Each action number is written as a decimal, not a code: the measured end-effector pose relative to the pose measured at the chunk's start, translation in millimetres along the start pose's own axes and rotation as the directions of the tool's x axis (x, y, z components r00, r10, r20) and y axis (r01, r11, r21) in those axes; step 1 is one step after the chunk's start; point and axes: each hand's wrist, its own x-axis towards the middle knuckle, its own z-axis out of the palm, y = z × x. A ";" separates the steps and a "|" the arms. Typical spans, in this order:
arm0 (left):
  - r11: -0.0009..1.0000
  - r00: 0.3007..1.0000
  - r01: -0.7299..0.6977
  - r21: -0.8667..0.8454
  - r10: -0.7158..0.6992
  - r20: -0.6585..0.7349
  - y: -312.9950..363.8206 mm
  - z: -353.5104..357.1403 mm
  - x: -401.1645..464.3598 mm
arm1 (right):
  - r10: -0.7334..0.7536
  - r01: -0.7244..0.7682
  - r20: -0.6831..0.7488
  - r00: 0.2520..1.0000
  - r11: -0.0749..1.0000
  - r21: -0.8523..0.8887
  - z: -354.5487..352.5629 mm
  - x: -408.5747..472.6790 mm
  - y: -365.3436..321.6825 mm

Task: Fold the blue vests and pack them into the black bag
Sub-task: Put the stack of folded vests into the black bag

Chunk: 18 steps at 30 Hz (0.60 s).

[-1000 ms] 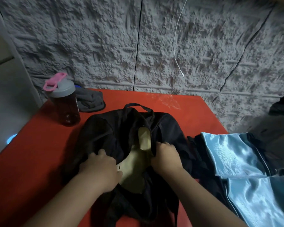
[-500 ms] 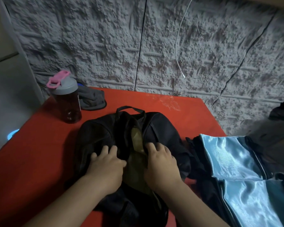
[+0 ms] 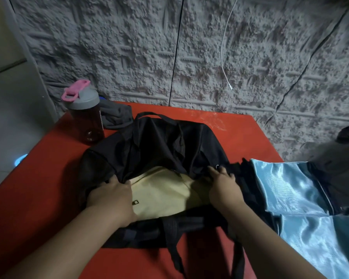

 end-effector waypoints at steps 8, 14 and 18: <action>0.994 0.995 -0.102 -0.028 0.101 -0.017 1.0 1.9 -8.3 | -0.077 0.077 0.032 0.997 0.997 0.007 -8.5 -7.1 -8.9; 0.991 0.986 -0.117 -0.058 0.109 -0.127 6.5 -5.1 -2.4 | -0.043 0.044 0.012 0.999 0.988 -0.147 2.6 -88.1 -47.4; 0.993 0.967 -0.117 -0.031 0.107 -0.230 13.0 -0.3 3.2 | 0.021 -0.019 0.020 1.000 0.995 -0.102 15.2 -119.6 -63.6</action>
